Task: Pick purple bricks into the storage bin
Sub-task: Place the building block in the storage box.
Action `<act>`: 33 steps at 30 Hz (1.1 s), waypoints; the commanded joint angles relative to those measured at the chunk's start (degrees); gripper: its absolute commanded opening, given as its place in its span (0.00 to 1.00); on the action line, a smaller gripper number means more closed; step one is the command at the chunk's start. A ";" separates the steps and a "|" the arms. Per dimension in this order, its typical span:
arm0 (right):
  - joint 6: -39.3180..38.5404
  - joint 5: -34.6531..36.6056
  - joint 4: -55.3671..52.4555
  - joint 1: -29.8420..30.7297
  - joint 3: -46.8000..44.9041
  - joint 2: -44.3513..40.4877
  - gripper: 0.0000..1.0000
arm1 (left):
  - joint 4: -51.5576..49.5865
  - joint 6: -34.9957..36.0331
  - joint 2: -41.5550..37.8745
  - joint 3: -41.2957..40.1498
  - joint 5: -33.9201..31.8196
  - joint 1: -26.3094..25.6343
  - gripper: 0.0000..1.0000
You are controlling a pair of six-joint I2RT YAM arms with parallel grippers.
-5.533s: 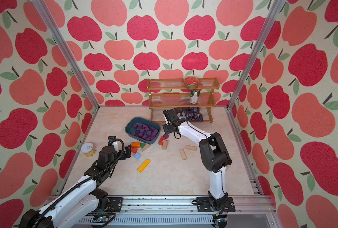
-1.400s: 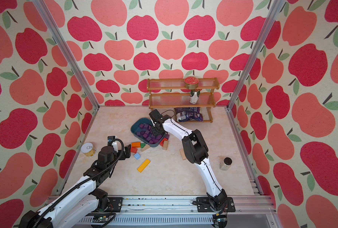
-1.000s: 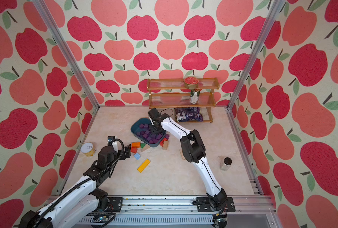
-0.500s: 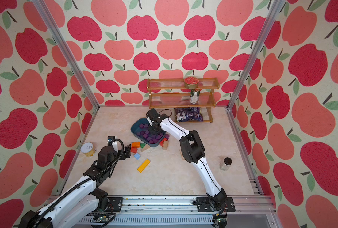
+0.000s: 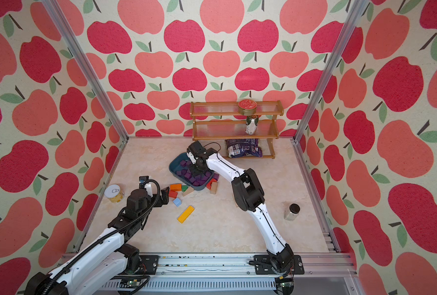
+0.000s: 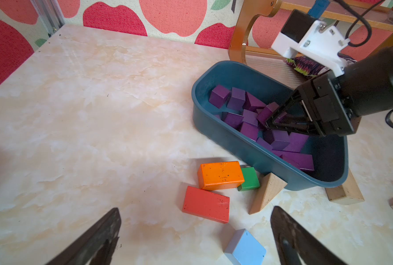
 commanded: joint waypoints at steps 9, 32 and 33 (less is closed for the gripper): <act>1.99 1.27 1.70 -2.44 -6.92 -7.00 0.21 | -0.66 -0.33 0.44 0.20 -1.19 0.29 0.99; -3.25 8.35 -8.18 -1.81 -1.41 -2.80 0.21 | -0.69 -0.36 0.44 0.22 -1.43 0.34 0.99; -3.53 8.68 -8.46 -1.60 -1.06 -2.68 0.21 | -0.79 -0.40 0.39 0.15 -1.49 0.34 0.99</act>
